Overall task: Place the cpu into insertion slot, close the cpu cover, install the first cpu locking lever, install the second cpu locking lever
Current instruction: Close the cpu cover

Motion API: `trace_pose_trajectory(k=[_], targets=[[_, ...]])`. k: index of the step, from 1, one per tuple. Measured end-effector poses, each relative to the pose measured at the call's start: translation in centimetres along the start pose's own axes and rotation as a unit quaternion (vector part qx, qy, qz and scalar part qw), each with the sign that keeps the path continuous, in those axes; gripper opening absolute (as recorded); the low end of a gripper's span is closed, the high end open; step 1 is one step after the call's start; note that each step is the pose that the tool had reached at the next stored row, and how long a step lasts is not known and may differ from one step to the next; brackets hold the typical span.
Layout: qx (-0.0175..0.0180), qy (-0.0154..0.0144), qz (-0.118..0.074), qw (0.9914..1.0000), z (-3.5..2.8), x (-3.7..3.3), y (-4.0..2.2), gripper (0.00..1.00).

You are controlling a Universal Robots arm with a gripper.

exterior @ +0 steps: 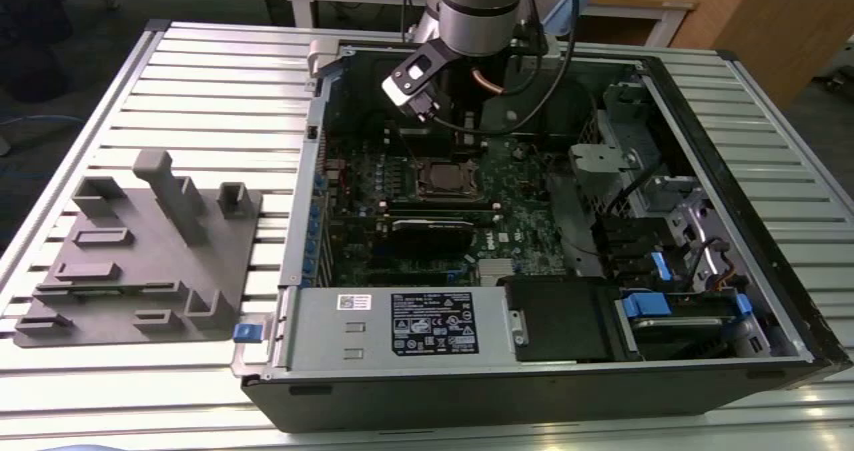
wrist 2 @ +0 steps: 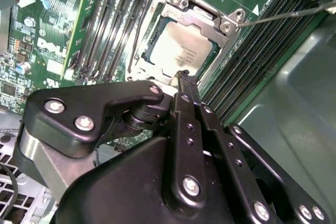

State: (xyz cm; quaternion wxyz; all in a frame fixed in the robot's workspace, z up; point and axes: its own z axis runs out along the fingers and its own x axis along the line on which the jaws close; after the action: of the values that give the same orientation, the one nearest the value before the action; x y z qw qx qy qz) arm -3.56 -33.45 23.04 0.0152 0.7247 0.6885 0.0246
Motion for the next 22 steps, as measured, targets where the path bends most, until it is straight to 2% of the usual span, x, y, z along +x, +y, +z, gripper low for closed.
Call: trace_pose_trajectory(k=[4,11,15,20,22], targets=[[0.0001,-0.0001,0.000,1.00000,0.10,-0.06,-0.36,0.11],[0.0001,-0.0001,0.000,1.00000,0.12,-0.06,-0.41,0.11],[0.0000,0.0000,0.000,1.00000,0.13,-0.09,-1.04,0.11],[0.0001,0.0000,-0.001,1.00000,0.12,-0.09,-1.07,0.11],[0.0002,0.0005,-0.011,0.99994,0.13,-0.10,-1.07,0.11]])
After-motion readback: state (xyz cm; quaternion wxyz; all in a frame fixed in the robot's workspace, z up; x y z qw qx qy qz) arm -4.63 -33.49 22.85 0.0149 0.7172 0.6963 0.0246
